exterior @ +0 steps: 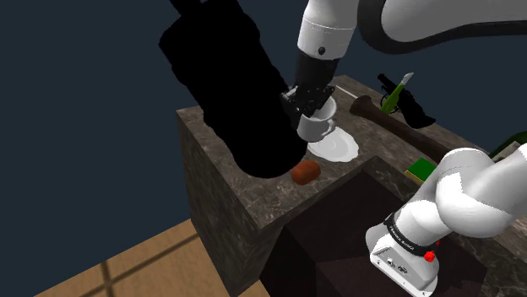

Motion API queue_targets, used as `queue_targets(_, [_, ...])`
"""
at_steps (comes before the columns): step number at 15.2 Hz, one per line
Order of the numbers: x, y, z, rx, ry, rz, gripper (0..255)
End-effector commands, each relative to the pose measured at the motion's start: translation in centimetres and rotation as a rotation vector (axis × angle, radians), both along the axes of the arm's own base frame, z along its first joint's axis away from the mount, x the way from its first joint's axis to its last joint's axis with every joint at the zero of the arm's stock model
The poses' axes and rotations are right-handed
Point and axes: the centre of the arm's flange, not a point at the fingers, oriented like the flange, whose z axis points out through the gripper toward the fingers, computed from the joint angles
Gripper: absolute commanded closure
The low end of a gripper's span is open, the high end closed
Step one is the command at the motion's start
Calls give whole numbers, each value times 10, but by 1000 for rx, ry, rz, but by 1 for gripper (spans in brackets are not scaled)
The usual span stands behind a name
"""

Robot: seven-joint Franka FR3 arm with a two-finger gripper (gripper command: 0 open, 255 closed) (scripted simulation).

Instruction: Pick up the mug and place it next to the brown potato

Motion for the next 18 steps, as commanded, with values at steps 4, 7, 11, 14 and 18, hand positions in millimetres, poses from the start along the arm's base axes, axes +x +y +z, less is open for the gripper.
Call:
queue_targets(4, [-30, 63, -5, 19, 18, -3, 255])
queue_targets(7, [-30, 63, -21, 19, 18, -3, 255])
queue_targets(11, [-30, 63, -42, 19, 18, -3, 255])
queue_targets(14, [-30, 63, -58, 19, 18, -3, 255])
queue_targets(18, [-30, 63, -79, 19, 18, -3, 255])
